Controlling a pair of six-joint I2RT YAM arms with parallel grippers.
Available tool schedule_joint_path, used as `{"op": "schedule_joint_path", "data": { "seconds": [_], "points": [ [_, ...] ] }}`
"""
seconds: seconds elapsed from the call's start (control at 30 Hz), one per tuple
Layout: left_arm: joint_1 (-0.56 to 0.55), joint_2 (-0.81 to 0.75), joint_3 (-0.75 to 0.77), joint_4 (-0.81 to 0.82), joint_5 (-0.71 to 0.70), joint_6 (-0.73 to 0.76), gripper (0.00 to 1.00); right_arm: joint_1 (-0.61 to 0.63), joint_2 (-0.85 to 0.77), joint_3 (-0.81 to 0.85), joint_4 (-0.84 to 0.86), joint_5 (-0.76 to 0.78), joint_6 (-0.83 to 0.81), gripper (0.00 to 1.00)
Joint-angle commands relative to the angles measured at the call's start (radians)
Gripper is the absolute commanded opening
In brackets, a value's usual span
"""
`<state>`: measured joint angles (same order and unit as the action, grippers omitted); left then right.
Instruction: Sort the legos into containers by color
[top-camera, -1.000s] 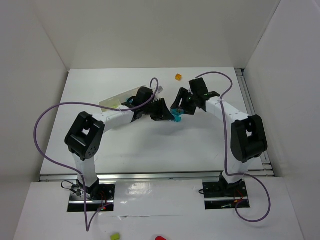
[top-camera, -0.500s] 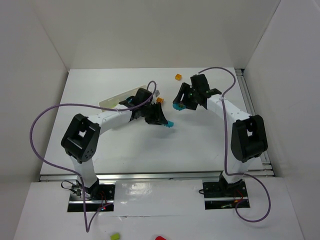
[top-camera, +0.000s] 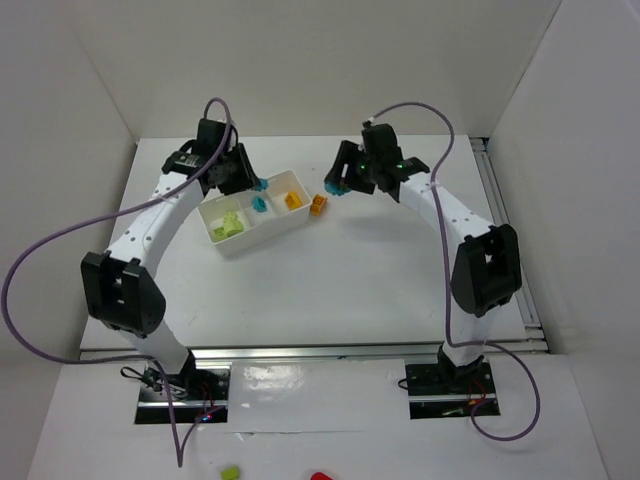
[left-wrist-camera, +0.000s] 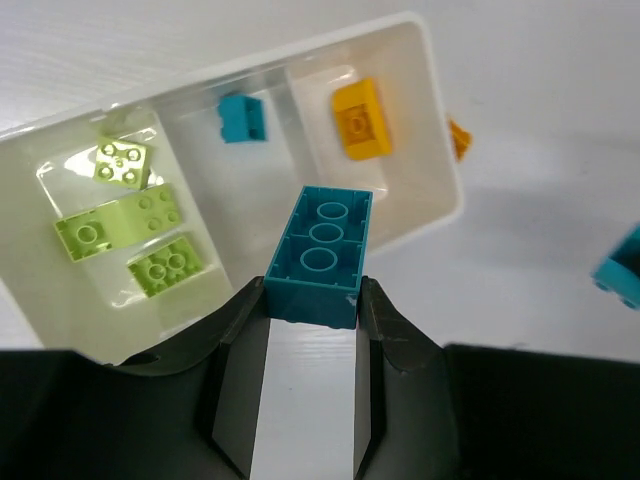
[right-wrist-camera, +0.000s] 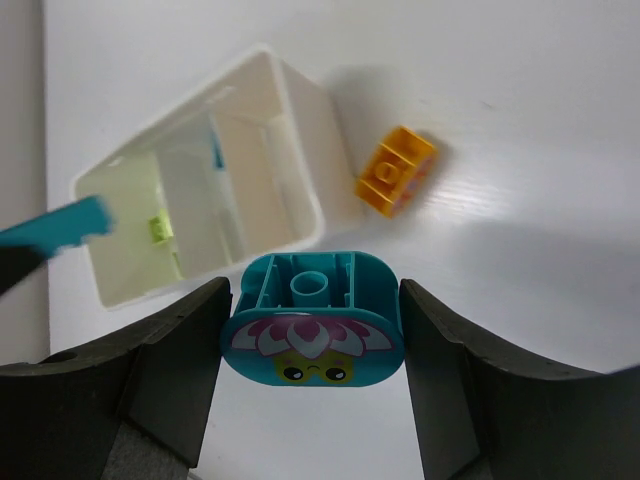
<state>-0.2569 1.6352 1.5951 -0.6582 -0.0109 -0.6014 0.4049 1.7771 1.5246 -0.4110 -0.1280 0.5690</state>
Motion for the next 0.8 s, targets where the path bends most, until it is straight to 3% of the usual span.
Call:
{"op": "schedule_joint_path", "data": {
  "seconds": [0.0,0.3,0.37,0.4,0.43,0.53,0.6,0.77],
  "points": [
    [-0.001,0.118,0.043,-0.084,-0.069,0.031,0.00,0.077,0.080,0.159,-0.023,0.024,-0.057,0.54],
    [0.019,0.267,0.113,-0.072,-0.130,0.058,0.00,0.129,0.237,0.339,-0.037,0.002,-0.066,0.54],
    [0.019,0.288,0.147,-0.107,-0.141,0.058,0.13,0.129,0.257,0.373,-0.046,-0.010,-0.066,0.54],
    [0.028,0.288,0.160,-0.116,-0.141,0.058,0.27,0.140,0.266,0.382,-0.046,-0.021,-0.075,0.54],
    [0.028,0.288,0.169,-0.116,-0.141,0.058,0.52,0.140,0.281,0.382,-0.046,-0.021,-0.075,0.54],
    [0.028,0.258,0.169,-0.116,-0.141,0.069,0.83,0.159,0.323,0.431,-0.046,-0.030,-0.096,0.54],
    [0.028,0.223,0.169,-0.116,-0.150,0.069,0.90,0.169,0.347,0.471,-0.046,-0.030,-0.107,0.54],
    [0.082,0.138,0.225,-0.188,-0.150,0.055,0.93,0.193,0.447,0.575,-0.046,-0.064,-0.126,0.54]
  ]
}}
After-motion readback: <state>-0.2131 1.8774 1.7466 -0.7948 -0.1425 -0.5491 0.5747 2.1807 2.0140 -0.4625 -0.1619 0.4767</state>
